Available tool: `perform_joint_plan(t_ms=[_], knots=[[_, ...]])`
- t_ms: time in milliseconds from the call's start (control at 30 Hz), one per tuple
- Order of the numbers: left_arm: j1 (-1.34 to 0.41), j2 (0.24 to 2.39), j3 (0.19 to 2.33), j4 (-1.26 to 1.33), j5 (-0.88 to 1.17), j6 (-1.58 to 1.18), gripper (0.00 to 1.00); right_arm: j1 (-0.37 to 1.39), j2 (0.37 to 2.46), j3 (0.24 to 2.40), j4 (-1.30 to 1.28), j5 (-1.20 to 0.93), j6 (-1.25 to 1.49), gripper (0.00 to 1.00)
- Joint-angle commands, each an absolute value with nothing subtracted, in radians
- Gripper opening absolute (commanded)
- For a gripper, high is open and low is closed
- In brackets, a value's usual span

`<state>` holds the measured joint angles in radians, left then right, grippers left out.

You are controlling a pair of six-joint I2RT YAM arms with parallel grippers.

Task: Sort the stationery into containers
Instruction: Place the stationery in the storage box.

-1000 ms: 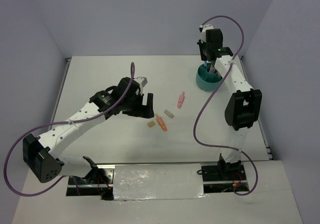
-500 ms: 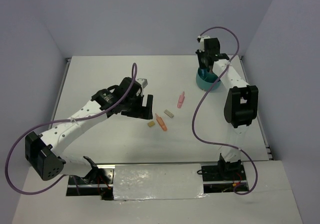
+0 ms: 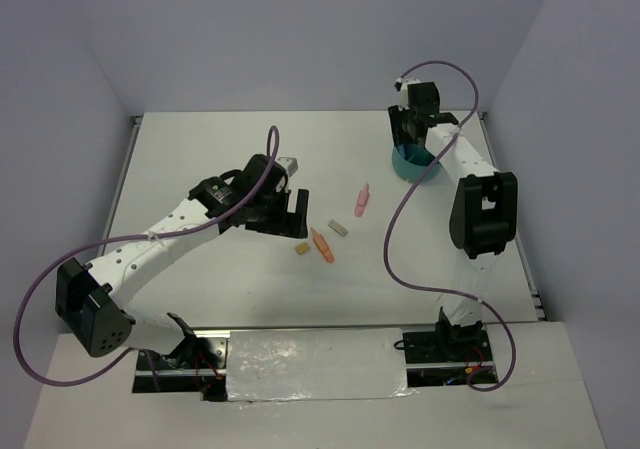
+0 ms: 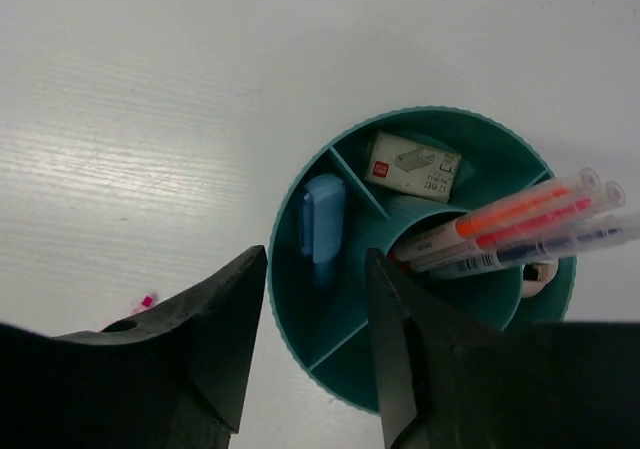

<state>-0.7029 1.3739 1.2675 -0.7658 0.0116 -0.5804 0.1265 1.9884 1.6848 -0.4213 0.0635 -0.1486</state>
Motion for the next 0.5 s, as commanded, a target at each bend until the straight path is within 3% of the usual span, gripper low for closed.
perform_joint_plan(t_ms=[0, 33, 67, 233, 333, 467], knots=[[-0.704, 1.382, 1.29, -0.744, 0.005, -0.594, 0.99, 0.132, 1.867, 1.743, -0.416, 0.052, -0.118, 0.54], [-0.706, 1.382, 1.289, -0.747, 0.005, -0.609, 0.99, 0.13, 1.836, 1.747, -0.435, 0.051, -0.111, 0.68], [-0.704, 1.382, 1.289, -0.753, -0.032, -0.621, 0.99, 0.133, 1.821, 1.755, -0.449, 0.042, -0.098, 0.68], [-0.677, 1.393, 1.313, -0.874, -0.189, -0.761, 0.99, 0.222, 1.599, 1.599, -0.46, -0.11, -0.002, 0.67], [-0.644, 1.387, 1.312, -0.929, -0.248, -0.85, 0.99, 0.383, 1.471, 1.334, -0.413, -0.117, 0.063, 0.63], [-0.591, 1.329, 1.289, -0.988, -0.348, -0.968, 0.99, 0.612, 1.393, 1.137, -0.377, -0.062, 0.262, 0.55]])
